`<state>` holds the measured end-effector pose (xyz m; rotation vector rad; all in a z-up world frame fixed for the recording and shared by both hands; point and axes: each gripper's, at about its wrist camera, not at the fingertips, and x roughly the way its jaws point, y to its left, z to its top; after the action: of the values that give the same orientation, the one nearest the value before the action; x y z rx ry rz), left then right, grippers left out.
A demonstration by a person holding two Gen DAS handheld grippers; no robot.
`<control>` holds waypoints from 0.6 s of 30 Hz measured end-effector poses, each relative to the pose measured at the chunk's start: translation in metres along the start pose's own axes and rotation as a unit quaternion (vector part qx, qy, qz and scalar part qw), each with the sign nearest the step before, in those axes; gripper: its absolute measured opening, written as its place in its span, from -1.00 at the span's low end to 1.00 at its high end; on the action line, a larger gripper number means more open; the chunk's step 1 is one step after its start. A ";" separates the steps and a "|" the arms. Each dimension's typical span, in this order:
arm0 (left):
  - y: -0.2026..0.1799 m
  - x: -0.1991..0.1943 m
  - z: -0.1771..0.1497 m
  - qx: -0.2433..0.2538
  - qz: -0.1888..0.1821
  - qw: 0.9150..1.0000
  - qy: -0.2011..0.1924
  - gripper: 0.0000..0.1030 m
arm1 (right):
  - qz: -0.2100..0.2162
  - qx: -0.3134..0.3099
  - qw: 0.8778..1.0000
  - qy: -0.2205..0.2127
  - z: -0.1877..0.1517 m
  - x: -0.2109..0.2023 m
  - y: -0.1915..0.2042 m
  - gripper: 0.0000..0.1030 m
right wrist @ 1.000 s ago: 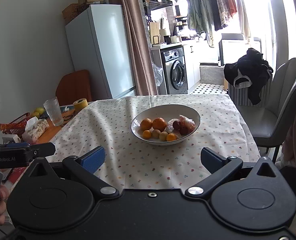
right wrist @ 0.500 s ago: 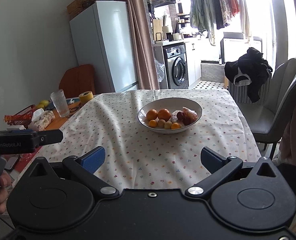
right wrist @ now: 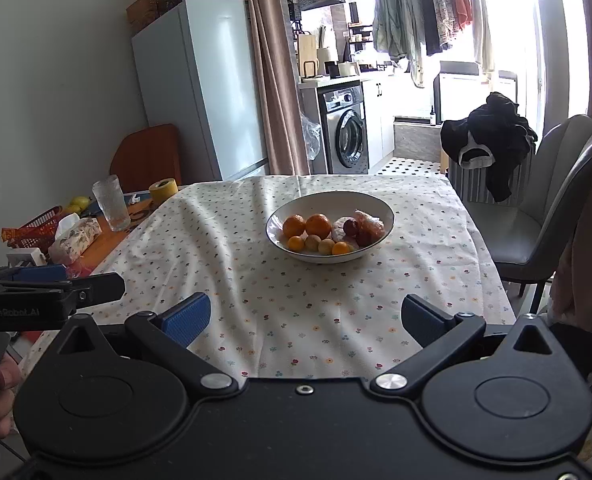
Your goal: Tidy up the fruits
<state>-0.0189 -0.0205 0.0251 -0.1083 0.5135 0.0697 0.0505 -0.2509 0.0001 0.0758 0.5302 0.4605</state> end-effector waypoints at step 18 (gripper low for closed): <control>0.000 0.001 0.000 0.007 0.009 1.000 -0.004 1.00 | 0.002 -0.002 1.000 -0.003 0.003 -0.001 0.000 1.00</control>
<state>-0.0184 -0.0201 0.0250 -0.0900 0.5072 0.0847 0.0511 -0.2515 0.0028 0.0752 0.5244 0.4652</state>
